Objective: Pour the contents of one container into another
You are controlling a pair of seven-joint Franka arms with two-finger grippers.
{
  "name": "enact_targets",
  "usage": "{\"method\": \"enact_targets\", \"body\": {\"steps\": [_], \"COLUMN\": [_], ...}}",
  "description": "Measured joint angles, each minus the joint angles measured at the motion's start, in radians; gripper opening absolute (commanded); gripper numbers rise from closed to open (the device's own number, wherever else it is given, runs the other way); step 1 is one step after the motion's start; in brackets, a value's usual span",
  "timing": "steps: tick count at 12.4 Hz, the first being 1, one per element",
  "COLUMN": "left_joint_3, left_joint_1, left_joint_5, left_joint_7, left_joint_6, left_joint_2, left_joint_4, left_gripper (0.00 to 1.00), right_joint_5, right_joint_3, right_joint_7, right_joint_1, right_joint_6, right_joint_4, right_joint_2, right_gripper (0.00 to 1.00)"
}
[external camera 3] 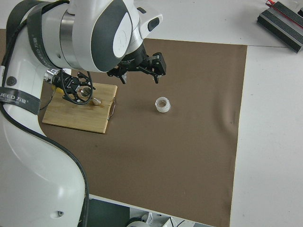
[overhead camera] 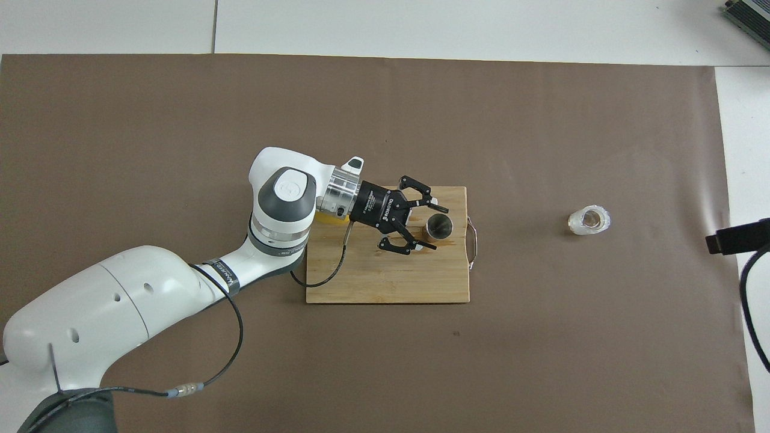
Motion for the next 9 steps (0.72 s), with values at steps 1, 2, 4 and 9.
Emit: {"method": "enact_targets", "body": {"steps": [1,2,4,9], "left_joint_3": [0.0,-0.002,-0.004,-0.01], "left_joint_1": [0.0,0.001,0.004,0.053], "left_joint_5": [0.016,0.042,0.098,0.347], "left_joint_7": [0.0,0.0,0.0,-0.001], "left_joint_6": [0.0,0.0,0.001,0.001], "left_joint_2": [0.0,-0.001,-0.009,-0.099], "left_joint_4": [0.009,0.022,0.054,0.076], "left_gripper": [1.0,1.0,1.0,1.0], "right_joint_5": [0.0,0.0,0.0,0.0], "right_joint_3": [0.0,0.0,0.0,0.0], "right_joint_7": [0.0,0.0,0.0,0.0], "right_joint_1": [0.0,0.0,0.0,0.0], "right_joint_6": [0.0,0.0,0.0,0.0], "right_joint_4": [0.0,0.0,0.0,0.0], "right_joint_2": [0.0,0.0,0.0,0.0], "right_gripper": [1.0,1.0,1.0,1.0]}}
